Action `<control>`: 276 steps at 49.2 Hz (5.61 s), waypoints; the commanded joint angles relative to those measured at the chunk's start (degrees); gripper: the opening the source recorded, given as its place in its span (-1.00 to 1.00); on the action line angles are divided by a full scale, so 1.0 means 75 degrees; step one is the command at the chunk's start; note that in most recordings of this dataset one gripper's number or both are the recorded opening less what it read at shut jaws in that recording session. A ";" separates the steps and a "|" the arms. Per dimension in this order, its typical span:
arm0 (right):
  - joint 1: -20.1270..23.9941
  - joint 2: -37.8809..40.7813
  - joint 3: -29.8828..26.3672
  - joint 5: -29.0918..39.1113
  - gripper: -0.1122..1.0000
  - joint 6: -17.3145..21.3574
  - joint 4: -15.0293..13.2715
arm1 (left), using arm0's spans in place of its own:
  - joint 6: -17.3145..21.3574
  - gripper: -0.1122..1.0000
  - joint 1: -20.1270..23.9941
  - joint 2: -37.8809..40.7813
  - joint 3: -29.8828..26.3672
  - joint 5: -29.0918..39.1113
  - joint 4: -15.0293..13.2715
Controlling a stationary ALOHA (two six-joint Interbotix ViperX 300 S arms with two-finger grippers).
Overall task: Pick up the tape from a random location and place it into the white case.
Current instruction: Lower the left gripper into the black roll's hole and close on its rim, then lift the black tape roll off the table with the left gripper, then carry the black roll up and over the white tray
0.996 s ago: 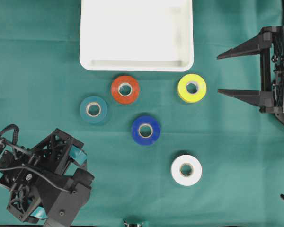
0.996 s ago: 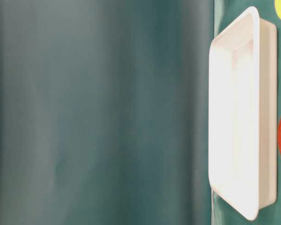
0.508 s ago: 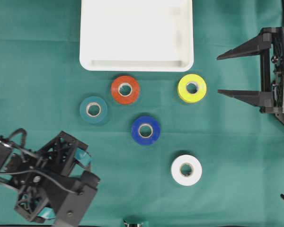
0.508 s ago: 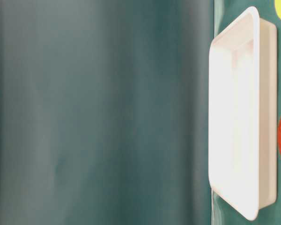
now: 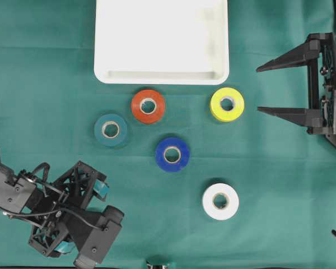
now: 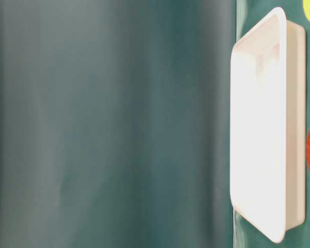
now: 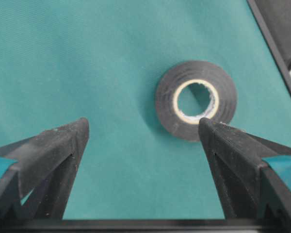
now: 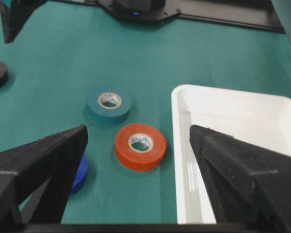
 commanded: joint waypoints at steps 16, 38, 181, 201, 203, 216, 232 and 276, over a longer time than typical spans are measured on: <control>-0.0012 0.0094 -0.0199 0.0117 0.85 0.0012 0.0012 | -0.0012 0.97 -0.0094 0.0492 0.0105 -0.0727 0.0012; -0.0012 0.0094 -0.0188 0.0270 0.85 0.0012 0.0000 | 0.0082 0.97 -0.0105 0.1184 0.0375 -0.1465 0.0012; -0.0012 0.0117 -0.0211 0.0492 0.85 0.0012 0.0000 | 0.0387 -0.46 -0.0023 -0.0820 -0.1406 0.1207 0.0047; -0.0012 0.0152 -0.0211 0.0492 0.85 0.0012 0.0000 | 0.0398 -0.46 0.0117 -0.1125 -0.2730 0.2941 0.0094; -0.0012 0.0152 -0.0211 0.0492 0.85 0.0012 0.0000 | 0.0398 -0.46 0.0129 -0.1125 -0.2848 0.3070 0.0082; -0.0012 0.0164 -0.0211 0.0492 0.85 0.0012 0.0000 | 0.0398 -0.46 0.0141 -0.1137 -0.3492 0.3656 0.0094; -0.0012 0.0199 -0.0199 0.0527 0.85 0.0012 0.0000 | 0.0387 -0.46 0.0129 -0.1137 -0.3492 0.3715 0.0094; -0.0012 0.0246 -0.0199 0.0527 0.85 0.0012 0.0000 | 0.0375 -0.46 0.0141 -0.1137 -0.3469 0.3727 0.0094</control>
